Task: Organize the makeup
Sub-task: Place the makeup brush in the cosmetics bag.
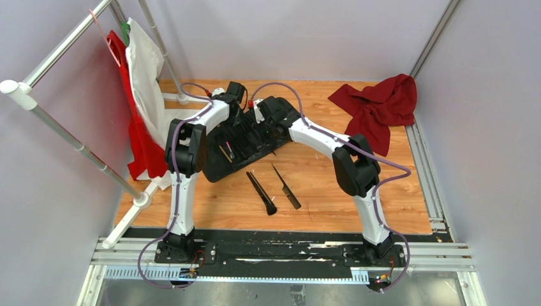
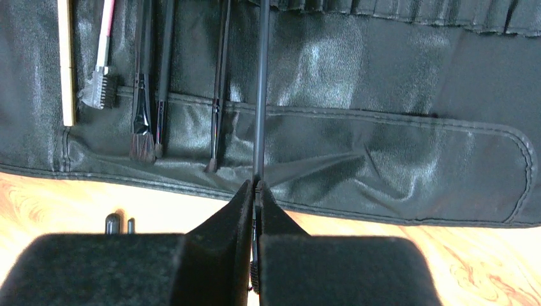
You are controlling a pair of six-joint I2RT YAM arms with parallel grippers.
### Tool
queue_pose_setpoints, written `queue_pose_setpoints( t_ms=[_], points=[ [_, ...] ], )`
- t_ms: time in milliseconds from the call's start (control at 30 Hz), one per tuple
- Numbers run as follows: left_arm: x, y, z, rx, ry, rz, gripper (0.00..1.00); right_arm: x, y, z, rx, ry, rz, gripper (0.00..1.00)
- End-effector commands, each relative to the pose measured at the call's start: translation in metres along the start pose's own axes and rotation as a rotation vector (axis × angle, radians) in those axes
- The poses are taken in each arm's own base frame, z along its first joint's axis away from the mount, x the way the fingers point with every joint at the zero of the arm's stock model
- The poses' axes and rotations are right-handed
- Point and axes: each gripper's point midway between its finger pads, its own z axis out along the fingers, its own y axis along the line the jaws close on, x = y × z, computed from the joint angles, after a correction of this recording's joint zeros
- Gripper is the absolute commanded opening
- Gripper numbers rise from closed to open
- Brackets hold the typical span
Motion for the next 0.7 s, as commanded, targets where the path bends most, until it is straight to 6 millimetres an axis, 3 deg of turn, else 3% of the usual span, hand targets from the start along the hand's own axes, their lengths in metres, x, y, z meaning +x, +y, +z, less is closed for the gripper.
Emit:
queue_pose_setpoints(
  t_ms=[0,667],
  points=[
    [0.028,0.028,0.016,-0.120,0.065,0.084,0.98,0.007,-0.003,0.007,-0.024,0.056,-0.001,0.01],
    [0.029,0.028,0.017,-0.123,0.067,0.085,0.98,0.025,-0.002,0.025,-0.039,0.126,0.004,0.01]
  ],
)
